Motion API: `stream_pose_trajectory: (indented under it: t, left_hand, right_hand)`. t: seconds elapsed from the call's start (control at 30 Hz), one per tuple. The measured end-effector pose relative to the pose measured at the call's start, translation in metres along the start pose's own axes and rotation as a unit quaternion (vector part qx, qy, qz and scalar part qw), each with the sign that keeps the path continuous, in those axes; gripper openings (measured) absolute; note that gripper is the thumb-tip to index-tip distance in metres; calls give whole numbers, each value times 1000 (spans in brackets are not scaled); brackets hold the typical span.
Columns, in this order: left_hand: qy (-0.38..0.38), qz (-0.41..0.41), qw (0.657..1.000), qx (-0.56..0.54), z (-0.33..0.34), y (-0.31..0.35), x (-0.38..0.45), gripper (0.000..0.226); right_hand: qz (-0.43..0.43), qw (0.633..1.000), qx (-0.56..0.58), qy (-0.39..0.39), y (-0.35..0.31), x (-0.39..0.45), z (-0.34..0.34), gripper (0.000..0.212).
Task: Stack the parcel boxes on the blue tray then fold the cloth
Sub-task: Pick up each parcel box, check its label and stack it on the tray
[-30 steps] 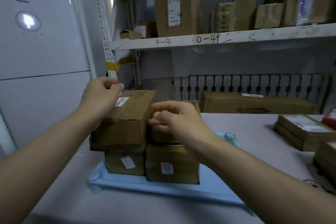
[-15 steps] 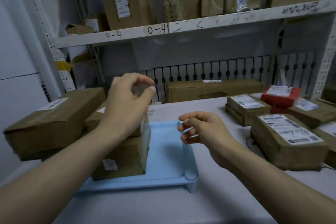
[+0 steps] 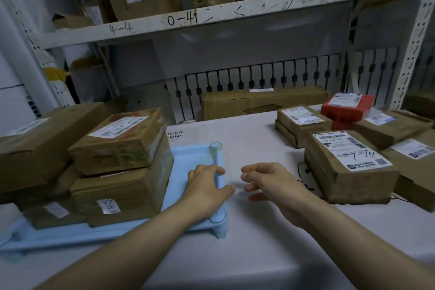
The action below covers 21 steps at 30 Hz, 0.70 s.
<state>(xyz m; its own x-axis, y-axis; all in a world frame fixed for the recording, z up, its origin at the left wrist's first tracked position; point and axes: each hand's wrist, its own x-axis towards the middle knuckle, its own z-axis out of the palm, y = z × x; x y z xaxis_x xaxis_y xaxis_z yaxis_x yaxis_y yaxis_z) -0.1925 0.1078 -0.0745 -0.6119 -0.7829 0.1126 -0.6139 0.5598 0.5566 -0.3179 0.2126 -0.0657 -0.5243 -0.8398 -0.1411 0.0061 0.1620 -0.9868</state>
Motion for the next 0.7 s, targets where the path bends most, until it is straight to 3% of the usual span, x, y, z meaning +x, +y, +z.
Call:
stream_pose_trajectory:
  t: [0.1, 0.2, 0.33, 0.47, 0.6, 0.7]
  left_hand:
    - [14, -14, 1000, 7, 5, 0, 7, 46]
    - [32, -7, 999, 5, 12, 10, 15, 40]
    - [27, 19, 999, -29, 28, 33, 24, 35]
    - [-23, 20, 995, -97, 52, 62, 28, 32]
    - [-76, -16, 972, -221, 73, 86, 26, 28]
    - [-132, -66, 939, -312, 77, 100, 23, 12]
  right_hand:
    - [-41, 998, -29, 32, 2, 5, -5, 22]
    - [-116, 974, -159, 112, -4, 7, -23, 28]
    - [-186, 881, -375, 218, -16, 2, -56, 42]
    - [-93, 790, -527, 299, -18, -3, -98, 60]
    - [-1, 798, -522, 301, -7, -10, -130, 97]
    - [12, 821, -491, 292, -2, -12, -134, 103]
